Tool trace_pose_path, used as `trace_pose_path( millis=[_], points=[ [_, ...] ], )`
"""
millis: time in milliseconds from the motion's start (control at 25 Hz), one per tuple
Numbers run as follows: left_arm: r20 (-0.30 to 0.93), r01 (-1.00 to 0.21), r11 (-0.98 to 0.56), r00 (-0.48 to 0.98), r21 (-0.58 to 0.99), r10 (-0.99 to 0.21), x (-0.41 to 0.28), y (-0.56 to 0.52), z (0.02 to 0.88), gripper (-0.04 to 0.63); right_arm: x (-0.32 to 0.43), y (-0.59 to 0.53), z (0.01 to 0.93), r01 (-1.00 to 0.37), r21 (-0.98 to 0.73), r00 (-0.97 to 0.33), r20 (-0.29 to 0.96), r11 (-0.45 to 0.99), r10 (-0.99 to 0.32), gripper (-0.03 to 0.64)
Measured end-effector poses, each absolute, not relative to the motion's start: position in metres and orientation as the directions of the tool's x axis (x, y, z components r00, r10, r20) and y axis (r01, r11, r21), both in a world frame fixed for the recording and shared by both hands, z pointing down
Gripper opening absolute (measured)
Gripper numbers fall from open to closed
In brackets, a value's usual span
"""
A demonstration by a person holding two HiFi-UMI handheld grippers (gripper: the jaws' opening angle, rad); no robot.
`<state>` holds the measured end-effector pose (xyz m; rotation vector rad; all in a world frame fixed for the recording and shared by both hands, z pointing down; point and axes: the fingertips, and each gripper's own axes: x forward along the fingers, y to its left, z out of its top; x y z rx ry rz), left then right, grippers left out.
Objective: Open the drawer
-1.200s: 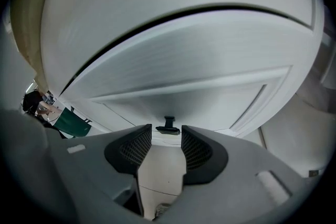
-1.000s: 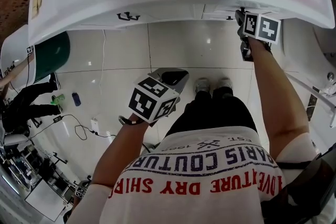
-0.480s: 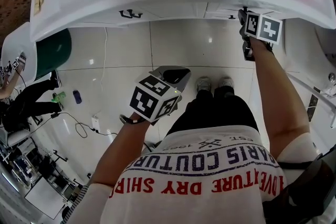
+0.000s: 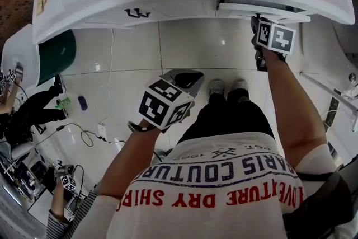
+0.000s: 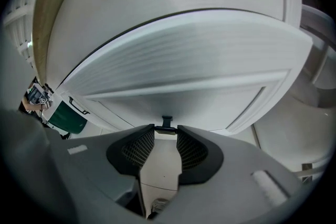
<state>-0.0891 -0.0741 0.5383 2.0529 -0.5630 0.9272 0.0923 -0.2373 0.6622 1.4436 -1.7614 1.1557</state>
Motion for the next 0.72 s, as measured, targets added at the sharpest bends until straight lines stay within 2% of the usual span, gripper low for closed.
trace_pose_path(
  millis=[720],
  points=[
    [0.771, -0.639, -0.595, 0.635, 0.487, -0.051, -0.081, -0.042, 0.523, -0.005, 0.092, -0.150, 0.665, -0.968, -0.246, -0.245, 0.880, 0.051, -0.407, 0.141]
  ],
)
